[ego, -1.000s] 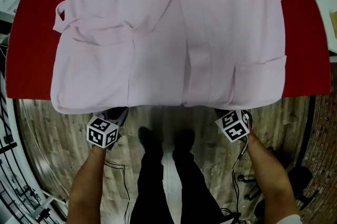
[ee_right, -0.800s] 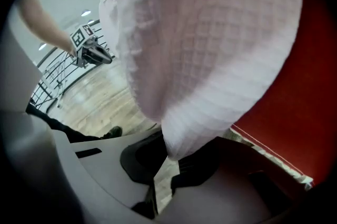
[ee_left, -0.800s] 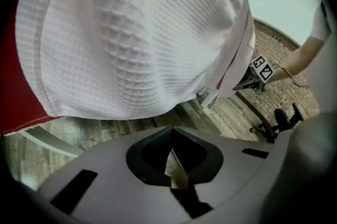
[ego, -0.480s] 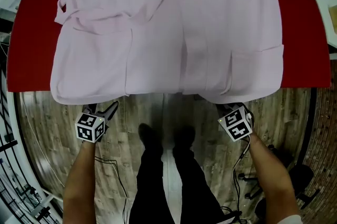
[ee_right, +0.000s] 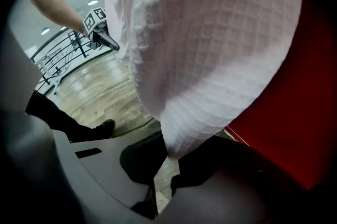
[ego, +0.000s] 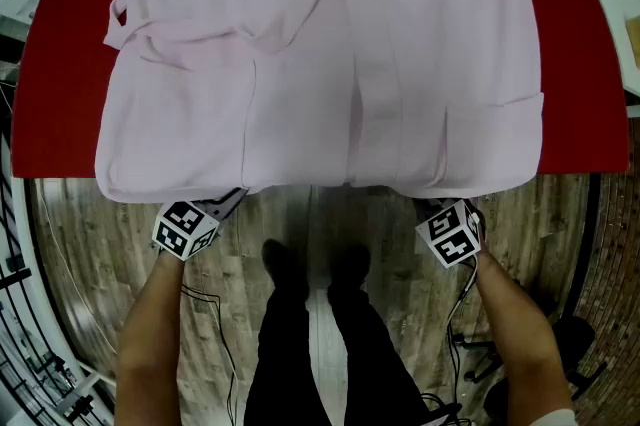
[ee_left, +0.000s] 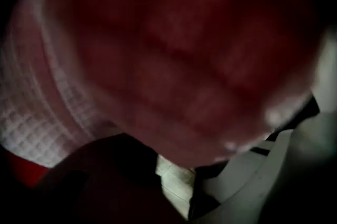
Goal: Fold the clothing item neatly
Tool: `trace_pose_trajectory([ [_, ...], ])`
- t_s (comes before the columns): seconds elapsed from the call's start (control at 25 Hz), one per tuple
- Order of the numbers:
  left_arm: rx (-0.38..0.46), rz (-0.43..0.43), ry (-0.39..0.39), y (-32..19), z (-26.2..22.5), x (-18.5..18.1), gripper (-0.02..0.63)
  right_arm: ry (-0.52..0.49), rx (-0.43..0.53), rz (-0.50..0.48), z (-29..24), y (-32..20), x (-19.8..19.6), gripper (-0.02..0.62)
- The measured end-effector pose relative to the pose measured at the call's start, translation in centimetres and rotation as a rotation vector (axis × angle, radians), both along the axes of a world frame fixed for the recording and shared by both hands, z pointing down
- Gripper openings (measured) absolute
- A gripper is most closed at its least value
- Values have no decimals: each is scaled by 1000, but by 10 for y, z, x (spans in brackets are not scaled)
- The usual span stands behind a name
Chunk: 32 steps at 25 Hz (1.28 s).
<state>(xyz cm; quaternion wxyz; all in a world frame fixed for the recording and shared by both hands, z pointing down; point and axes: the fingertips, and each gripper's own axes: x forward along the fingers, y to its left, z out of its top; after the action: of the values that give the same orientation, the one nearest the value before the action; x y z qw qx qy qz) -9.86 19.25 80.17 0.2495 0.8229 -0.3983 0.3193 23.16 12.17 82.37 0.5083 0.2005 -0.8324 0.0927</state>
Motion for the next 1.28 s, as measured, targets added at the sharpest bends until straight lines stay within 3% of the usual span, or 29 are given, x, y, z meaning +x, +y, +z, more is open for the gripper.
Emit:
trace_pose_trajectory([
  [0.04, -9, 4, 5, 3, 1, 4, 42, 0, -5, -1, 0, 1, 0, 27],
  [0.08, -20, -1, 20, 6, 0, 7, 20, 0, -10, -2, 0, 1, -1, 26],
  [0.32, -153, -112, 161, 35, -16, 19, 15, -21, -62, 31, -7, 11, 2, 26],
  [0.48, -200, -146, 177, 55, -37, 33, 14, -31, -79, 37, -26, 26, 0, 23],
  [0.72, -255, -184, 228, 81, -78, 62, 14, -94, -119, 97, -75, 51, -8, 23],
  [1.0, -358, -226, 358, 101, -145, 95, 14, -136, -239, 147, -147, 84, -7, 23],
  [1.28, -346, -248, 449, 102, -217, 108, 14, -118, -255, 123, -226, 84, 15, 23],
])
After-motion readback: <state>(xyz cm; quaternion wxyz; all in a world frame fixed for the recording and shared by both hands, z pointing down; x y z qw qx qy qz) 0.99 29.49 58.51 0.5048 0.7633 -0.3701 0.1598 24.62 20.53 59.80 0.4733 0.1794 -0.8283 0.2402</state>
